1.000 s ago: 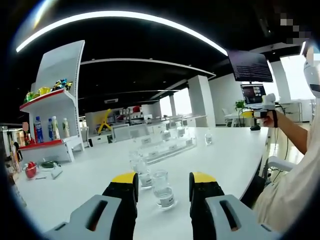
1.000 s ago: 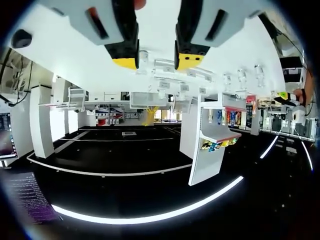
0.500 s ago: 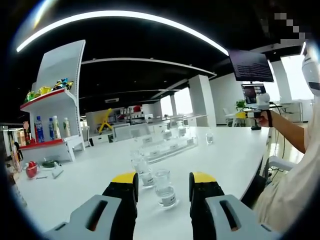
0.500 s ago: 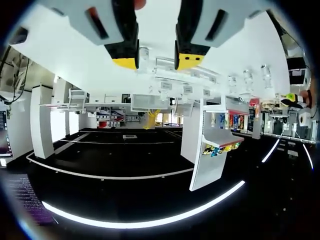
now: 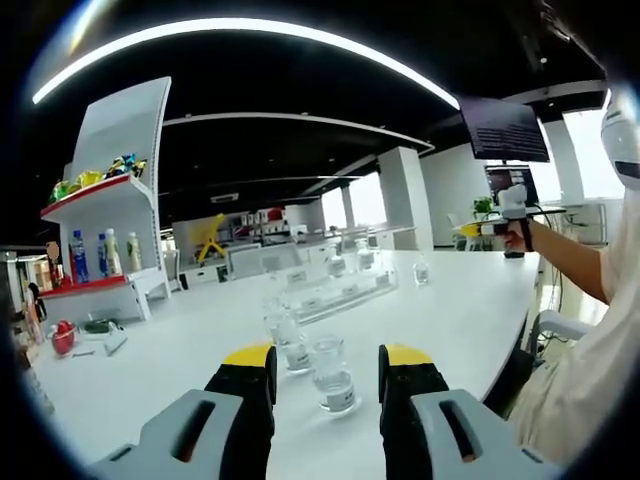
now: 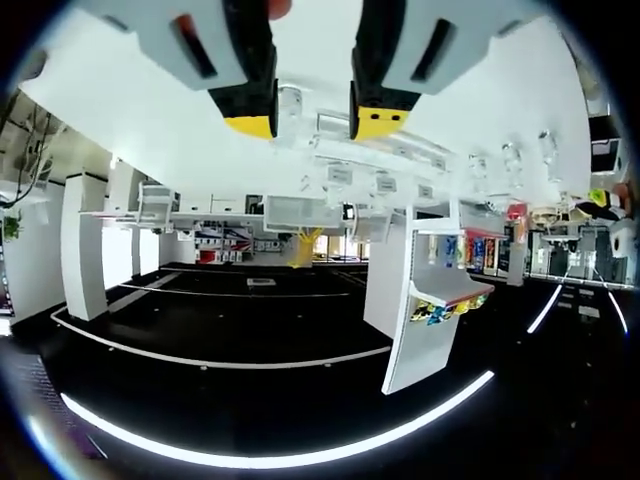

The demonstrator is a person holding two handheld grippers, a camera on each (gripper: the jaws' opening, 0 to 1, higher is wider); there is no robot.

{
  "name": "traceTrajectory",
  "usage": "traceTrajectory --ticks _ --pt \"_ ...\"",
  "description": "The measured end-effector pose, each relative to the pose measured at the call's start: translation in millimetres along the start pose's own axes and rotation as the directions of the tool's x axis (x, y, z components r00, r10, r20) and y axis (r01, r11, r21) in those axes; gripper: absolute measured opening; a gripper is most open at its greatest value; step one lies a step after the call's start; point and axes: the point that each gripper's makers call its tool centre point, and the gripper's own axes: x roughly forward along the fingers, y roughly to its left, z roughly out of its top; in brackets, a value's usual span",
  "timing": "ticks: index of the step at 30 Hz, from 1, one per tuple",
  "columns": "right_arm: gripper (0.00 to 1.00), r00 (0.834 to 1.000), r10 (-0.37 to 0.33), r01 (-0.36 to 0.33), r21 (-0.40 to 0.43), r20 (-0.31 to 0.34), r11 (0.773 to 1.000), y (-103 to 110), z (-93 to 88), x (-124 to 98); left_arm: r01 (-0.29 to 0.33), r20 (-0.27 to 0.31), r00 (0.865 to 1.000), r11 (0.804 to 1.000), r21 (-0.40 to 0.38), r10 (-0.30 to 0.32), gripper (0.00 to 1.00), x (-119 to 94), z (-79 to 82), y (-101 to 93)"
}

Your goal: Identify the label on the chemical reagent bottle, grasp the chemical reagent bottle, and place it in the designated position on the reagent rack

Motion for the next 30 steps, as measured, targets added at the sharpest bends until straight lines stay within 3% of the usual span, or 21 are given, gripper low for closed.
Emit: traceTrajectory --ticks 6,17,30 --pt "0.29 1.0 -0.006 0.006 0.0 -0.017 1.0 0 -6.4 16 -0.005 -0.007 1.0 1.0 0.002 0.005 0.41 1 -1.1 2.4" --pt "0.29 1.0 0.004 -0.005 -0.014 -0.028 1.0 0 -1.5 42 -0.012 -0.021 1.0 1.0 -0.004 0.012 0.41 6 -4.3 6.1" --pt "0.29 0.996 0.013 -0.015 -0.016 -0.083 1.0 2 -22.5 64 -0.021 -0.032 0.999 1.0 0.003 0.021 0.41 6 -5.3 9.3"
